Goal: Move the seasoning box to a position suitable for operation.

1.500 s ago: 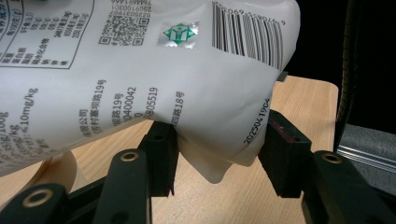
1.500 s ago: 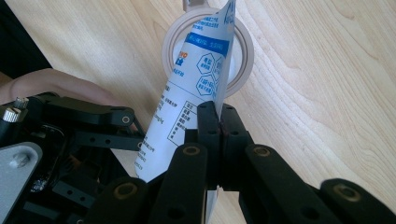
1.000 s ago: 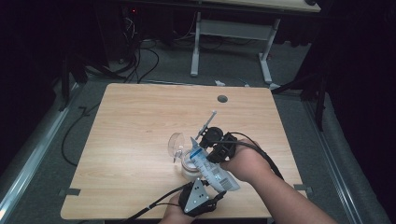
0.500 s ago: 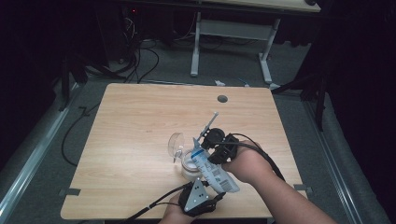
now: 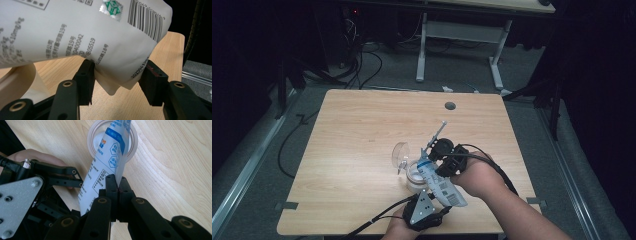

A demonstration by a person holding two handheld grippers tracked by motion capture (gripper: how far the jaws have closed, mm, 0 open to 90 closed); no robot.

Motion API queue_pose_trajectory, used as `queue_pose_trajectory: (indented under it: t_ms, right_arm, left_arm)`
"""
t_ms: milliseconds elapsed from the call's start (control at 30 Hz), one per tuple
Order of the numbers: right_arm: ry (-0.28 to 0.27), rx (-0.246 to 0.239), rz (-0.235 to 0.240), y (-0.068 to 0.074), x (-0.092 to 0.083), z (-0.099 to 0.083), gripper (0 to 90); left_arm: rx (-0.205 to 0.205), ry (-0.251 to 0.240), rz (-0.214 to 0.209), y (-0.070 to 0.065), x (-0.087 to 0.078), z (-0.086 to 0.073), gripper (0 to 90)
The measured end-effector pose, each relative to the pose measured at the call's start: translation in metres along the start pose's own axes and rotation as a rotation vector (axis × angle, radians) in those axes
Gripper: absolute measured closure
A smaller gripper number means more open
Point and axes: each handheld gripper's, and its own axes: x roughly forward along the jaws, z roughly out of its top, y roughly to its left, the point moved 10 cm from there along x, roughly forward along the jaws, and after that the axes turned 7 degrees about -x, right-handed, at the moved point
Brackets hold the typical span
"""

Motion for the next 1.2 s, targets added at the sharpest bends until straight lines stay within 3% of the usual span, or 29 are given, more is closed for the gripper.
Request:
queue_pose_trajectory:
  t_ms: [567,1200]
  right_arm:
    - [0.001,0.004,-0.003,-0.0019,0.0002,-0.0025,89.7]
    - [0.001,0.01,-0.01,-0.0049,-0.0036,-0.0037,89.7]
  left_arm:
    - [-0.012,0.009,0.0,0.0021,0.0003,-0.0016,48.9]
    - [-0.023,0.015,-0.014,0.0027,-0.004,-0.0015,40.4]
